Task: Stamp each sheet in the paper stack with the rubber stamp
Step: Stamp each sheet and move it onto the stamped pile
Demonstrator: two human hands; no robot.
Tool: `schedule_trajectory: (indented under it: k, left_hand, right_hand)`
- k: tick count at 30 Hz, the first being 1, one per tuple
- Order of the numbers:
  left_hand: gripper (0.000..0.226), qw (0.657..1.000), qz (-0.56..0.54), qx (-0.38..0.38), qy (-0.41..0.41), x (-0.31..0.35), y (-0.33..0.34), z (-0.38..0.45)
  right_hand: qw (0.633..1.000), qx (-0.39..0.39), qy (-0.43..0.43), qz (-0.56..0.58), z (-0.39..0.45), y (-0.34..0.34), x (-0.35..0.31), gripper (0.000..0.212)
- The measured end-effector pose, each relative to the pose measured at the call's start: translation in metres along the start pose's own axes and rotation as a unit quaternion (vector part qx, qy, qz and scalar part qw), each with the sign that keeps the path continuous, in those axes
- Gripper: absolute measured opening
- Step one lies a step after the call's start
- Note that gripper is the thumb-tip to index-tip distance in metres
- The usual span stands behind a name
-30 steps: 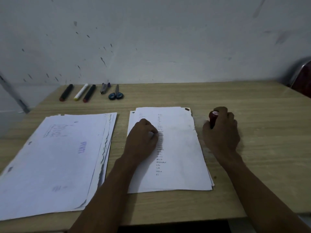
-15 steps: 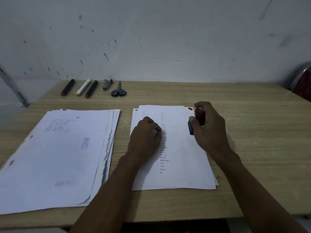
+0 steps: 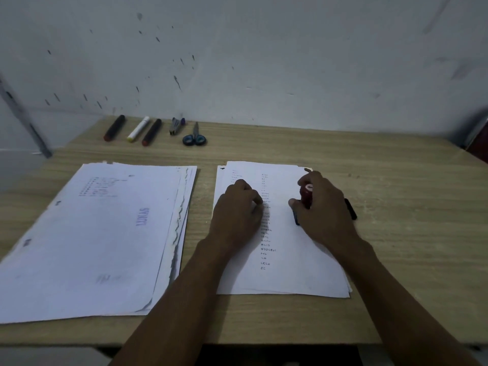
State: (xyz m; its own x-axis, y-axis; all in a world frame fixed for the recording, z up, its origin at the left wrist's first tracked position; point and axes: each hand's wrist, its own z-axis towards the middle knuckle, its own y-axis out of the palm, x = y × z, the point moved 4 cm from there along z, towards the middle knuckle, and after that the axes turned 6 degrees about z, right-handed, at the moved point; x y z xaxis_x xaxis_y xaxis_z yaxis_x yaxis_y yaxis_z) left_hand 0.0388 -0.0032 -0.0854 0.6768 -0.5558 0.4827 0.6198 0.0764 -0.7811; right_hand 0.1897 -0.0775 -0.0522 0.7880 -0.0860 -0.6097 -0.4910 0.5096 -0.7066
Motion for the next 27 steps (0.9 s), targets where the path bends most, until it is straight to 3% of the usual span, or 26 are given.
schedule_trajectory:
  k: [2,4,12,19,27]
  left_hand:
    - [0.014,1.0,-0.001,0.001,-0.002,0.0,0.0,0.0]
    - [0.015,1.0,0.0,0.003,-0.003,0.001,0.0,0.0]
    - [0.015,1.0,-0.001,0.0,-0.003,0.0,0.0,0.0]
    - [0.015,1.0,0.005,-0.006,0.001,0.0,0.0,0.0]
    - [0.014,1.0,0.005,0.005,-0.003,0.0,0.001,0.0]
  right_hand:
    - [0.999,0.0,0.024,-0.042,0.003,-0.004,-0.004,0.055]
    - [0.997,0.006,0.045,-0.069,0.009,-0.007,-0.009,0.059]
    - [0.969,-0.043,0.1,-0.223,0.029,0.004,-0.02,0.044]
    - [0.962,-0.03,0.087,-0.257,0.022,0.008,-0.023,0.007]
    - [0.961,-0.061,0.095,-0.254,0.023,0.006,-0.024,0.01]
